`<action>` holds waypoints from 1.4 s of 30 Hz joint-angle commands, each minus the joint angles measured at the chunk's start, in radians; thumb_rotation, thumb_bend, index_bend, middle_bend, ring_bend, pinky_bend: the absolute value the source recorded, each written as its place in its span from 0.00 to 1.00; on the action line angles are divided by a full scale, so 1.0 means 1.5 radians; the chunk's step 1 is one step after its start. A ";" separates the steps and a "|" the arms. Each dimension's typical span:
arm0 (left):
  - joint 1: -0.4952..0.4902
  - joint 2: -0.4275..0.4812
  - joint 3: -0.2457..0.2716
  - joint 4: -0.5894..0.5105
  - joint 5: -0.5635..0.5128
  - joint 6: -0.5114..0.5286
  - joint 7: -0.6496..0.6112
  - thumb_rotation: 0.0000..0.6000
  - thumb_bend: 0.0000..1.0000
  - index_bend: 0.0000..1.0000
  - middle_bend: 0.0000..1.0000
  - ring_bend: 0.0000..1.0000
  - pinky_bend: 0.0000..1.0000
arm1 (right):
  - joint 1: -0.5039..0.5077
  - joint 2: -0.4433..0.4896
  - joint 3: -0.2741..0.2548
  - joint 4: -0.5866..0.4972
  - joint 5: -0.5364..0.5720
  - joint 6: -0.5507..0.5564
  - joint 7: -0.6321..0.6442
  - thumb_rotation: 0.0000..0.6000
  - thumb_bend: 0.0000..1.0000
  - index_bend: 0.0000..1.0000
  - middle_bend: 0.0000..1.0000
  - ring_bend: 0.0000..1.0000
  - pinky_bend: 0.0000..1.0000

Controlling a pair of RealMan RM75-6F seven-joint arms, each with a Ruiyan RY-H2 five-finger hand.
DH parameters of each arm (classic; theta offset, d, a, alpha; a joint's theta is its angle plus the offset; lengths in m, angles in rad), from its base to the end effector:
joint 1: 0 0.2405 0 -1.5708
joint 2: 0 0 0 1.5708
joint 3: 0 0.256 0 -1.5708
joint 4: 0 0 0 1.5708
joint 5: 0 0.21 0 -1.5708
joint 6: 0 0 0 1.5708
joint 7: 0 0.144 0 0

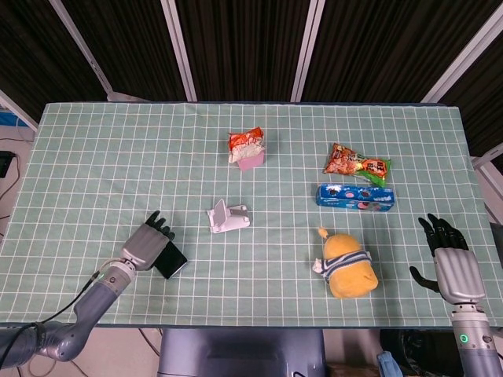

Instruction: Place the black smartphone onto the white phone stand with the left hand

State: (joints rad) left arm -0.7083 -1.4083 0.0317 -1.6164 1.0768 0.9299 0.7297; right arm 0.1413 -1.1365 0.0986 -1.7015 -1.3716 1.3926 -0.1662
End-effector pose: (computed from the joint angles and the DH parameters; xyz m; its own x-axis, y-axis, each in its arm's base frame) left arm -0.1998 0.2925 -0.0088 0.8068 0.2669 0.5271 0.5817 -0.5156 -0.6291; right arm -0.2972 -0.2055 0.1453 0.4292 -0.0467 0.9020 -0.9013 0.0425 0.4311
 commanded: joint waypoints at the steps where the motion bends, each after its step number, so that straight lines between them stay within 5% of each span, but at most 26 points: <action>1: 0.000 0.006 -0.005 -0.005 0.010 0.009 -0.009 1.00 0.49 0.60 0.61 0.12 0.00 | 0.000 0.000 0.000 0.000 0.000 0.000 0.000 1.00 0.37 0.02 0.00 0.00 0.14; 11: -0.001 0.026 -0.032 -0.027 0.021 0.041 -0.030 1.00 0.49 0.62 0.62 0.13 0.00 | 0.000 0.000 0.000 0.000 0.000 0.000 0.001 1.00 0.37 0.02 0.00 0.00 0.14; 23: 0.020 -0.010 -0.149 -0.085 -0.033 0.151 -0.140 1.00 0.50 0.61 0.62 0.13 0.00 | 0.000 0.000 0.000 0.000 -0.001 0.000 0.002 1.00 0.37 0.02 0.00 0.00 0.14; 29: 0.018 -0.066 -0.216 -0.114 -0.127 0.174 -0.195 1.00 0.49 0.60 0.62 0.13 0.00 | 0.000 0.000 0.000 0.000 0.000 0.000 0.003 1.00 0.37 0.02 0.00 0.00 0.14; 33: 0.007 -0.122 -0.288 -0.139 -0.257 0.174 -0.258 1.00 0.49 0.60 0.62 0.13 0.00 | 0.000 0.000 0.000 0.000 0.000 -0.001 0.004 1.00 0.37 0.02 0.00 0.00 0.14; 42: -0.019 -0.161 -0.341 -0.145 -0.360 0.179 -0.289 1.00 0.49 0.60 0.62 0.13 0.00 | 0.001 0.001 0.000 0.001 0.000 -0.002 0.006 1.00 0.37 0.02 0.00 0.00 0.14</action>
State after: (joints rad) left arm -0.7285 -1.6403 -0.4695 -1.8307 0.5495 1.1975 0.3067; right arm 0.1425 -1.1354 0.0987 -1.7007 -1.3714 1.3897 -0.1565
